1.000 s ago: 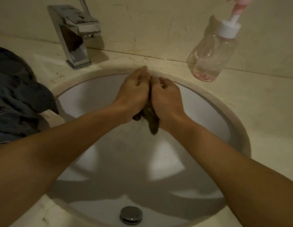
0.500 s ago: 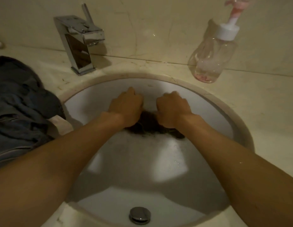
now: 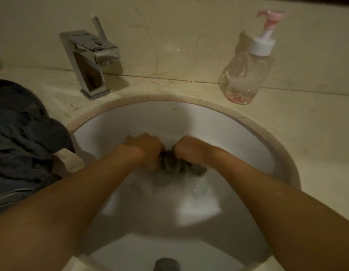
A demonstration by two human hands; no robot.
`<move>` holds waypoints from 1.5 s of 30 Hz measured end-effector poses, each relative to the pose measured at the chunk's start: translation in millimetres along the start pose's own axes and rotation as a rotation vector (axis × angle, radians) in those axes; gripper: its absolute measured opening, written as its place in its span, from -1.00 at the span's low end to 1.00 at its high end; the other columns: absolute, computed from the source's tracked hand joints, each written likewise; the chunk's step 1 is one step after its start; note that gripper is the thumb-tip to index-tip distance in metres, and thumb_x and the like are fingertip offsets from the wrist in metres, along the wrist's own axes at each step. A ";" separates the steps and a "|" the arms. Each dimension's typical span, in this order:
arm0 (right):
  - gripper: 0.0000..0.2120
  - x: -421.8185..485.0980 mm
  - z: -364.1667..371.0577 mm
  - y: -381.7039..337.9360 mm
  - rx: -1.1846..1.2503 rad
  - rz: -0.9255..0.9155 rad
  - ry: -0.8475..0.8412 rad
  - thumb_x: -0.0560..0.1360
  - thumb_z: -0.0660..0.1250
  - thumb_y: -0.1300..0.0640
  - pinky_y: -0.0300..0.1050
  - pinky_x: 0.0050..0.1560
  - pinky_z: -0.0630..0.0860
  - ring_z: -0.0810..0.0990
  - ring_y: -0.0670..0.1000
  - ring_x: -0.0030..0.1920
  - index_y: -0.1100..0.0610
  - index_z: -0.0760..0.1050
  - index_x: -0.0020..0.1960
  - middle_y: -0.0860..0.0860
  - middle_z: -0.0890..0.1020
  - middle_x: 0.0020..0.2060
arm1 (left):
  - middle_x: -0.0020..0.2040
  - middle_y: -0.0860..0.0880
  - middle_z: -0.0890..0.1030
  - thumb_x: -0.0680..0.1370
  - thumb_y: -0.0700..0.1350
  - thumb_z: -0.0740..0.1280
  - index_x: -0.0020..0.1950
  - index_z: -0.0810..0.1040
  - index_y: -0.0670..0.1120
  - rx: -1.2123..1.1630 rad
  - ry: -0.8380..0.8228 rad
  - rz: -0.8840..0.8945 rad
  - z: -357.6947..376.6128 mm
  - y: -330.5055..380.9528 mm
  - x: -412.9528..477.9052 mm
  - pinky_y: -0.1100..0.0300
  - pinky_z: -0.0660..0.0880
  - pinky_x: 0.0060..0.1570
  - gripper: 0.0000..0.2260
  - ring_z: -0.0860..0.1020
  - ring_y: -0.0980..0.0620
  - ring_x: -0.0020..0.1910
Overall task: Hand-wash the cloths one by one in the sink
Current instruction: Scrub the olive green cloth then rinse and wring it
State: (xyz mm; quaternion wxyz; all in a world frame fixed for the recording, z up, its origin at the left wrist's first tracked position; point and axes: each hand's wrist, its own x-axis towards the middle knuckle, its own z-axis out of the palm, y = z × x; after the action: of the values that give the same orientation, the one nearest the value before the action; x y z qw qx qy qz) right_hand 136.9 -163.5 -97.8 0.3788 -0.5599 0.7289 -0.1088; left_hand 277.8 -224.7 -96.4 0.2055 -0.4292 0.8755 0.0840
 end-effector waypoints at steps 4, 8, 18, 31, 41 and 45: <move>-0.79 -0.3 -28.6 -1.3 0.275 0.069 0.260 0.65 0.21 0.19 0.02 -0.08 0.61 0.58 0.10 -0.20 0.15 0.49 -0.14 0.12 0.58 -0.17 | 0.31 -0.10 0.54 0.71 0.13 0.01 0.38 0.48 0.00 -0.386 0.003 0.064 -5.3 9.6 -3.6 0.01 0.38 0.26 -0.60 0.51 -0.13 0.23; -0.82 -9.5 -31.6 -6.3 0.623 0.119 0.328 0.61 0.26 0.12 0.09 -0.04 0.64 0.64 0.18 -0.10 0.23 0.55 0.00 0.24 0.63 -0.05 | 0.16 -0.06 0.52 0.73 0.02 0.00 0.19 0.45 -0.05 -0.953 0.256 0.014 -17.9 20.9 -6.4 0.03 0.43 0.14 -0.73 0.49 -0.03 0.05; -0.75 -30.7 -3.5 -39.6 0.819 -0.082 0.480 0.65 0.24 -0.03 0.01 -0.17 0.69 0.72 0.13 -0.11 0.12 0.58 0.10 0.13 0.70 -0.11 | 0.08 -0.04 0.64 0.71 0.05 0.15 0.09 0.55 0.09 -1.594 0.515 -0.031 -38.0 36.8 -19.2 -0.08 0.57 0.19 -0.81 0.62 -0.04 0.07; -0.70 -32.1 -6.0 -41.2 0.955 -0.036 0.472 0.66 0.30 -0.08 0.08 -0.02 0.71 0.75 0.15 -0.08 0.15 0.63 0.07 0.17 0.73 -0.12 | 0.01 -0.10 0.65 0.71 -0.03 0.16 0.15 0.57 -0.03 -1.615 0.501 -0.017 -38.6 40.8 -25.5 0.02 0.64 -0.03 -0.79 0.65 -0.05 -0.02; -0.65 -39.8 6.0 -48.0 0.875 -0.107 0.364 0.65 0.23 -0.24 -0.17 -0.39 0.57 0.70 0.04 -0.21 0.03 0.53 0.14 0.08 0.69 -0.13 | 0.04 -0.10 0.66 0.71 -0.05 0.17 0.19 0.55 -0.07 -1.599 0.586 -0.057 -35.2 33.1 -23.4 0.08 0.61 -0.05 -0.79 0.66 -0.03 -0.02; -0.73 -32.0 -20.3 -30.5 0.820 -0.104 0.565 0.67 0.26 -0.11 -0.02 -0.09 0.65 0.69 0.09 -0.06 0.08 0.57 0.06 0.07 0.68 -0.09 | -0.06 -0.15 0.65 0.72 -0.03 0.12 0.21 0.55 -0.07 -1.637 0.391 0.042 -37.4 55.7 -32.3 0.22 0.56 -0.35 -0.75 0.65 0.01 -0.26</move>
State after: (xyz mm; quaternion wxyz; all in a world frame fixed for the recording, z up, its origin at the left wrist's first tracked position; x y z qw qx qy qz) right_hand 148.3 -150.8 -52.3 0.3496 -0.3492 0.6711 -0.5527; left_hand 240.9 -179.3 -50.4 -0.3277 -0.4333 0.5658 0.6203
